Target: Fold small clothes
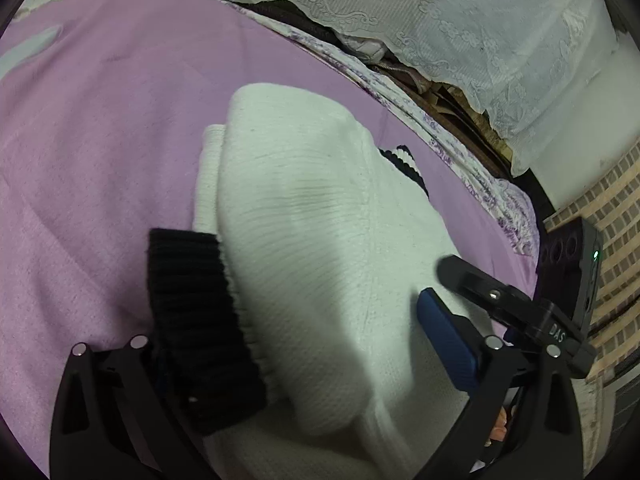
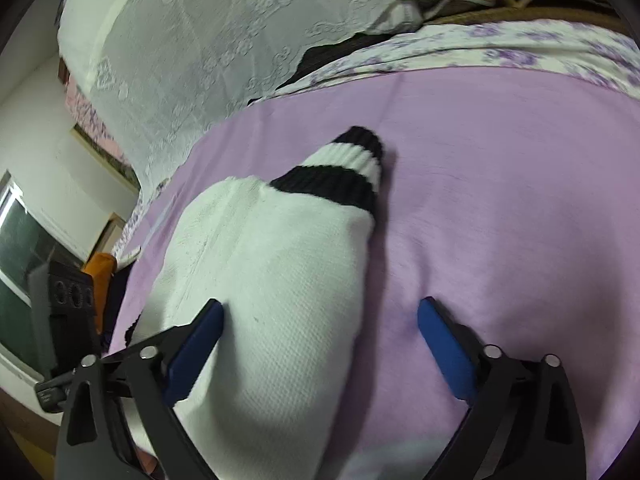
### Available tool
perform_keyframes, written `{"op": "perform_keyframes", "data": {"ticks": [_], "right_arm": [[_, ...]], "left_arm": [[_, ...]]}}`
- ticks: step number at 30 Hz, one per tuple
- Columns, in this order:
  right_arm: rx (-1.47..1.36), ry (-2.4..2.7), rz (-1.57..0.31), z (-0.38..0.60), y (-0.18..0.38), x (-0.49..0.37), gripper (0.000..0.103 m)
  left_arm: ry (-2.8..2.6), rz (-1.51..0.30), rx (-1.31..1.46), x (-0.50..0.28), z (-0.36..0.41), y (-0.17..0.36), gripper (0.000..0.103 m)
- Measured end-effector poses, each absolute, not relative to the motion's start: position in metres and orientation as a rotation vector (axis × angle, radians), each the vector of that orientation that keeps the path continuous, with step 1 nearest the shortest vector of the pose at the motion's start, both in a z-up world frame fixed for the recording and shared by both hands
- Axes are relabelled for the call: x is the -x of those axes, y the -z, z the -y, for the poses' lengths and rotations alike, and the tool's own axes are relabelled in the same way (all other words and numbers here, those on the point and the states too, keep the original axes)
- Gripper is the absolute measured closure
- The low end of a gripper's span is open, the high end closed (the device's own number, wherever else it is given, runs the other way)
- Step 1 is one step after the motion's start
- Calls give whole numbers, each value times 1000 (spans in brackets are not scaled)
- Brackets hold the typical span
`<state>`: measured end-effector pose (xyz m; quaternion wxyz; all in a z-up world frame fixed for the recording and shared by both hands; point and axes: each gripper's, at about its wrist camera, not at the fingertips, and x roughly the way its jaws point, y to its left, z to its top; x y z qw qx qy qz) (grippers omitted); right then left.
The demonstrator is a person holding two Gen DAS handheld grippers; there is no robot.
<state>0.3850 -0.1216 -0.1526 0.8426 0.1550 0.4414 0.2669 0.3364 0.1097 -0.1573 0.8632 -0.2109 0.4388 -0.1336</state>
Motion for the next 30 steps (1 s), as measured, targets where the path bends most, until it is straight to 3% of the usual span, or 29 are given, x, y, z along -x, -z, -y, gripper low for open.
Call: {"op": "perform_keyframes", "data": {"ticks": [2, 3, 6, 10, 15, 30], "right_arm": [[-302, -595, -931, 112, 152, -384, 22], [-302, -619, -930, 109, 151, -383, 33], [-292, -618, -908, 107, 149, -379, 39], [-266, -606, -844, 107, 137, -368, 52], [-247, -600, -790, 112, 123, -356, 55], [-271, -542, -781, 177, 105, -312, 57]], "left_arm": [[279, -906, 418, -336, -104, 156, 16], [281, -902, 413, -336, -102, 156, 20], [271, -886, 420, -336, -102, 155, 24], [251, -829, 417, -327, -102, 147, 39], [268, -780, 402, -318, -98, 136, 54], [387, -788, 347, -282, -31, 125, 56]]}}
